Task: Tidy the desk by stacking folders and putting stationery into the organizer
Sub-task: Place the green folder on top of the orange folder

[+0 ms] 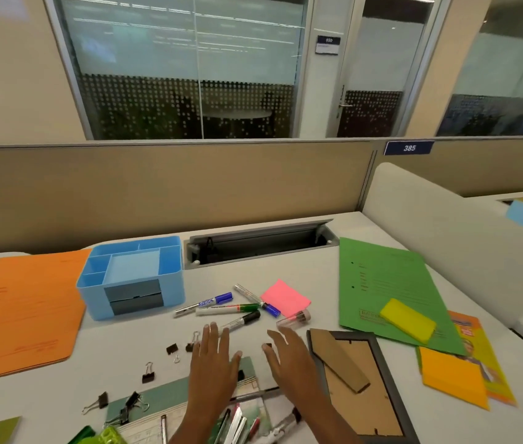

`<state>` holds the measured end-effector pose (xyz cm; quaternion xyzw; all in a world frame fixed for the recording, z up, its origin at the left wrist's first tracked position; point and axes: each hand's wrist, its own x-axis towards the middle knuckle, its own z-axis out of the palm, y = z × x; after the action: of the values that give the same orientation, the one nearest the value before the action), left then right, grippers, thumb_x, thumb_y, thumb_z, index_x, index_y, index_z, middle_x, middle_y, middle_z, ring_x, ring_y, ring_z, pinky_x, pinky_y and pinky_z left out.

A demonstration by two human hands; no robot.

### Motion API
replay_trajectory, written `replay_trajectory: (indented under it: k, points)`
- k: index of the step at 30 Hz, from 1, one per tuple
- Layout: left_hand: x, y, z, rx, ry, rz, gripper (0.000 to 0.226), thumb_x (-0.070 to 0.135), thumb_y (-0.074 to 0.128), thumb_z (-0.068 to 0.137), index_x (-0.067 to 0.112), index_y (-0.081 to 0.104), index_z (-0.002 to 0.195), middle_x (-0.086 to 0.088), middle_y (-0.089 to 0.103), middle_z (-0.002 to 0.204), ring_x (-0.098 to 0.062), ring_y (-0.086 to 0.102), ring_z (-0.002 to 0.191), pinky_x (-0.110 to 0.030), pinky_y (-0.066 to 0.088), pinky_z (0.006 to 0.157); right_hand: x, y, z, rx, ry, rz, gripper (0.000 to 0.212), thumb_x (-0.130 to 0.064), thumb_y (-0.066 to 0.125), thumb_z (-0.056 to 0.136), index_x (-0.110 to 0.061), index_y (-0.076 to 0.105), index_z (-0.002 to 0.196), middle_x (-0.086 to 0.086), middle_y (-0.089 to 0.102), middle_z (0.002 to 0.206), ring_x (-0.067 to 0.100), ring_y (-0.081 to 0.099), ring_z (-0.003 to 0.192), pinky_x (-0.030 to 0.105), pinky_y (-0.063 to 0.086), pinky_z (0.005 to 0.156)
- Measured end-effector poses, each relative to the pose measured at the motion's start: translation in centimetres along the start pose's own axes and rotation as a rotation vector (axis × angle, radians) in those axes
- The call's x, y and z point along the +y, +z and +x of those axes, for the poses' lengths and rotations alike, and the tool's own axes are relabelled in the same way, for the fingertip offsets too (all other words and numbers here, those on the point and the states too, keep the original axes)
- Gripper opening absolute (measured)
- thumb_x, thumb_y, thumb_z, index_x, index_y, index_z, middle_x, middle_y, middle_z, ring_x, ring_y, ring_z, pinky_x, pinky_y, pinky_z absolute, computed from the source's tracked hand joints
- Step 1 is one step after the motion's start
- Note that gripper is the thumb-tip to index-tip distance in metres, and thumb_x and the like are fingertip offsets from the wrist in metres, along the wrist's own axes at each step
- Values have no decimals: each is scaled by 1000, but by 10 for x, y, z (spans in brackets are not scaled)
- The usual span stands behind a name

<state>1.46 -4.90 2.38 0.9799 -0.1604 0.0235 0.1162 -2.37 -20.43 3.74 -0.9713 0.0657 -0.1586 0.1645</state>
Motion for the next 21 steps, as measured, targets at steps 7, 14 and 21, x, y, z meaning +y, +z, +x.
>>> replay_trajectory:
  k: [7, 14, 21]
  points:
    - [84, 1, 12, 87, 119, -67, 59, 41, 18, 92, 11, 61, 119, -18, 52, 130, -30, 55, 116, -34, 43, 92, 96, -35, -4, 46, 182, 27, 41, -33, 37, 87, -8, 69, 93, 13, 68, 96, 28, 68, 86, 29, 54, 74]
    - [144, 24, 12, -53, 282, -136, 41, 38, 26, 90, 16, 46, 118, -8, 66, 115, -24, 61, 107, -29, 54, 74, 173, -63, -4, 38, 361, -72, 52, -32, 30, 94, 3, 68, 90, 22, 67, 91, 36, 67, 82, 37, 56, 66]
    - [176, 37, 15, -39, 361, -119, 39, 41, 24, 89, 20, 44, 116, -1, 67, 113, -15, 65, 101, -26, 53, 78, 233, -87, 12, -177, 412, -208, 56, -12, 88, 48, 13, 64, 93, 36, 63, 95, 48, 64, 86, 52, 57, 62]
